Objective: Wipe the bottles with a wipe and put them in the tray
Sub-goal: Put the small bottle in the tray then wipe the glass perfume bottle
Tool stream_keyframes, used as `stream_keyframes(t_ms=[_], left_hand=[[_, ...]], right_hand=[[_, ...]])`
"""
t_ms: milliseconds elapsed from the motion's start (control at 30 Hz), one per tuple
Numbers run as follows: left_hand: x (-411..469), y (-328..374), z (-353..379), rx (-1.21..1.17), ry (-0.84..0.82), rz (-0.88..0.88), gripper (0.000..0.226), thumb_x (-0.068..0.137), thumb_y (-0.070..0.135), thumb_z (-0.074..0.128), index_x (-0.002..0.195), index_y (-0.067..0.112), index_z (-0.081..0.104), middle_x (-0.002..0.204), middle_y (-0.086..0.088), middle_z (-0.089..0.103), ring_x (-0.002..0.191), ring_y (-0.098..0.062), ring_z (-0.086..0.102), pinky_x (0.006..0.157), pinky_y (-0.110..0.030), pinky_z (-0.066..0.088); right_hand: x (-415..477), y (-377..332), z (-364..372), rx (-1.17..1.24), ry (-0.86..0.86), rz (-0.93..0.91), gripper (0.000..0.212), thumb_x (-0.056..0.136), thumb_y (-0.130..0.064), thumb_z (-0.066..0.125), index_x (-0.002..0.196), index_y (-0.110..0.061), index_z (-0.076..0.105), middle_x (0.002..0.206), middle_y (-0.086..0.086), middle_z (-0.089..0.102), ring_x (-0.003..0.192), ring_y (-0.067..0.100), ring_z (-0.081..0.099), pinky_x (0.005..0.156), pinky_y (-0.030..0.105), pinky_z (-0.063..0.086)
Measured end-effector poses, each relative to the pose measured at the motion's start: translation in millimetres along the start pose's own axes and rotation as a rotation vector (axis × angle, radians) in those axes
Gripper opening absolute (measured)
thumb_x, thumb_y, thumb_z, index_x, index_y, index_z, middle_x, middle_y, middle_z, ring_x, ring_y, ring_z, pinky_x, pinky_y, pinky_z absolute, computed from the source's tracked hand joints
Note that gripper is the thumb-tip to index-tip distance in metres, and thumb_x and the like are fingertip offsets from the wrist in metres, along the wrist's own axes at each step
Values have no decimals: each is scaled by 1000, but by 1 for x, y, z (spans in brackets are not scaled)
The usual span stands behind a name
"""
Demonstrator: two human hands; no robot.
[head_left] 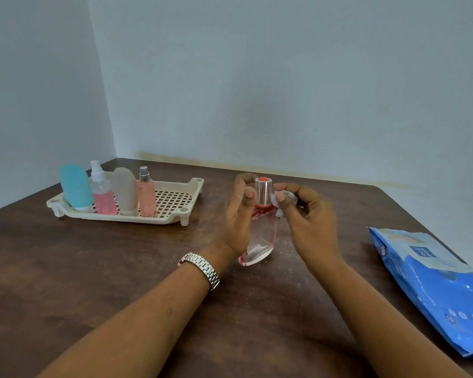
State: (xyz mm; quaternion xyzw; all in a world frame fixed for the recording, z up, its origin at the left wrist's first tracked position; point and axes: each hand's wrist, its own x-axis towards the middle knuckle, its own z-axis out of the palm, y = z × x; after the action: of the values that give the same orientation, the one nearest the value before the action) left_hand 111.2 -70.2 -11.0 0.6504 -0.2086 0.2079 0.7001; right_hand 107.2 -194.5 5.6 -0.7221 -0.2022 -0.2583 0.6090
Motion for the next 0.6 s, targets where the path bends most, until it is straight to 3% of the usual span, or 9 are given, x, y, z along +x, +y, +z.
stream_keyframes(t_ms=[67,200,267,367,500,600], left_hand=[[-1,-3,0,28,13,14,90,74,83,42,118,4,42,92,-14,58,82,-22,62,69,-33,52],[-1,-9,0,38,48,-25,71,76,83,39,114,24,46,100,-31,59,90,-49,60,79,-61,49],[0,-9,1,59,66,-46,70,75,84,37,112,25,46,98,-30,59,90,-48,60,78,-57,50],[-2,-9,3,77,95,-43,71,73,86,36,111,28,46,95,-21,60,85,-32,62,74,-41,52],[-3,-14,8,57,83,-34,64,74,85,40,112,33,47,99,-31,56,87,-47,58,77,-56,49],[-6,-12,12,103,72,6,67,77,83,37,118,30,42,96,-19,61,89,-44,60,80,-61,48]], right_hand=[[-2,-3,-1,-154,-96,-114,21,91,-14,58,107,-24,67,94,-7,69,82,2,61,70,13,47],[-2,-4,-4,-186,-207,-150,30,93,-9,52,121,-21,50,91,-8,66,75,-4,59,62,7,42],[0,-1,-5,-262,-213,-176,28,93,-6,52,116,-20,46,92,-11,63,80,-9,57,64,4,41],[3,3,-5,-356,-182,-226,28,90,0,51,102,-24,44,90,-20,54,84,-15,53,67,1,39],[6,5,-4,-431,-152,-217,23,91,-2,50,98,-23,45,84,-12,55,75,-3,56,60,7,41],[8,5,-9,-435,-104,-153,19,92,-5,50,100,-21,45,89,-9,57,75,-4,55,59,3,39]])
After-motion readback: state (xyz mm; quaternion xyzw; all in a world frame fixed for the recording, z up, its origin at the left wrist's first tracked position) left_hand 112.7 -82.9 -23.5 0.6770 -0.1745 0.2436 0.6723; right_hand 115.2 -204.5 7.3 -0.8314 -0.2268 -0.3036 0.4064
